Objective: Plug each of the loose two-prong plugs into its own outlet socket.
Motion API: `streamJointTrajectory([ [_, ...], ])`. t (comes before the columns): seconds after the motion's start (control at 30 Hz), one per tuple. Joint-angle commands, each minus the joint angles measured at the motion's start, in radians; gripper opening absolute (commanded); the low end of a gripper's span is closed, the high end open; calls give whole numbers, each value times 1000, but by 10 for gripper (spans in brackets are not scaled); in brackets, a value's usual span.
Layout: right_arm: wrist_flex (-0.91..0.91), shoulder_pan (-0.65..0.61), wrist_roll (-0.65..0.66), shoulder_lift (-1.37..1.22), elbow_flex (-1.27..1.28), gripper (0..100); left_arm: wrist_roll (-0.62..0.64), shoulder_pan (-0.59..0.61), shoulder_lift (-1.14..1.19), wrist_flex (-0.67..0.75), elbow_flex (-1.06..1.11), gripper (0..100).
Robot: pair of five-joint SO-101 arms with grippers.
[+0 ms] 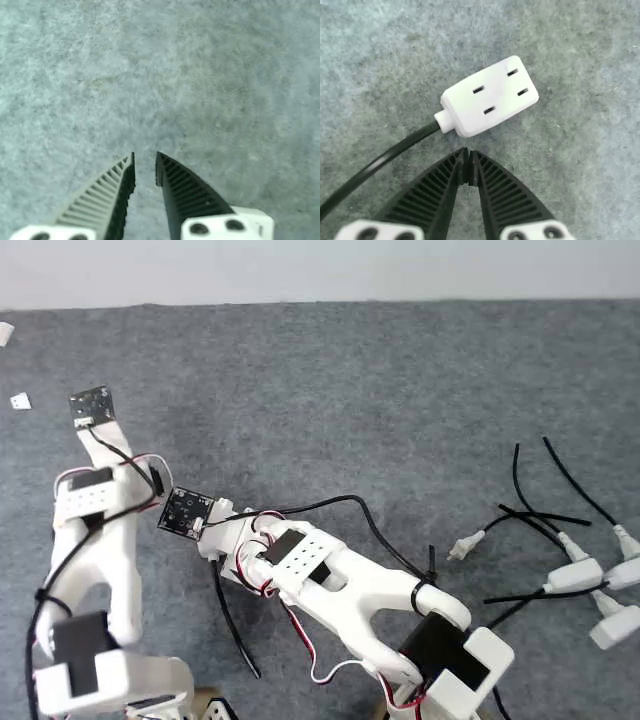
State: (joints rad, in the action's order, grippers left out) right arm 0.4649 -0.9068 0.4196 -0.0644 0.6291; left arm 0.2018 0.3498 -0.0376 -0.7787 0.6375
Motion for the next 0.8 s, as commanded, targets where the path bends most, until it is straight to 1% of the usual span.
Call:
streamJointTrajectory([
  [0.0, -7, 31, 8, 24, 8, 9, -6, -41, -100, 48, 44, 66],
  [0.07, 21, 64, -12, 64, 28, 9, -6, -63, -103, 46, 56, 66],
  [0.27, 213, 160, -245, 323, 94, 8, -6, -72, -97, 46, 56, 66],
  [0.4, 236, 237, -371, 522, 207, 8, -6, -72, -97, 49, 56, 66],
  [0.5, 237, 306, -434, 634, 308, 8, -6, -72, -95, 77, 58, 66],
  [0.57, 237, 378, -456, 685, 347, 8, -6, -72, -95, 80, 58, 79],
  [0.63, 237, 486, -483, 700, 351, 8, -5, -72, -95, 80, 58, 123],
  [0.77, 237, 690, -618, 694, 350, 12, -5, -97, -94, 80, 67, 217],
])
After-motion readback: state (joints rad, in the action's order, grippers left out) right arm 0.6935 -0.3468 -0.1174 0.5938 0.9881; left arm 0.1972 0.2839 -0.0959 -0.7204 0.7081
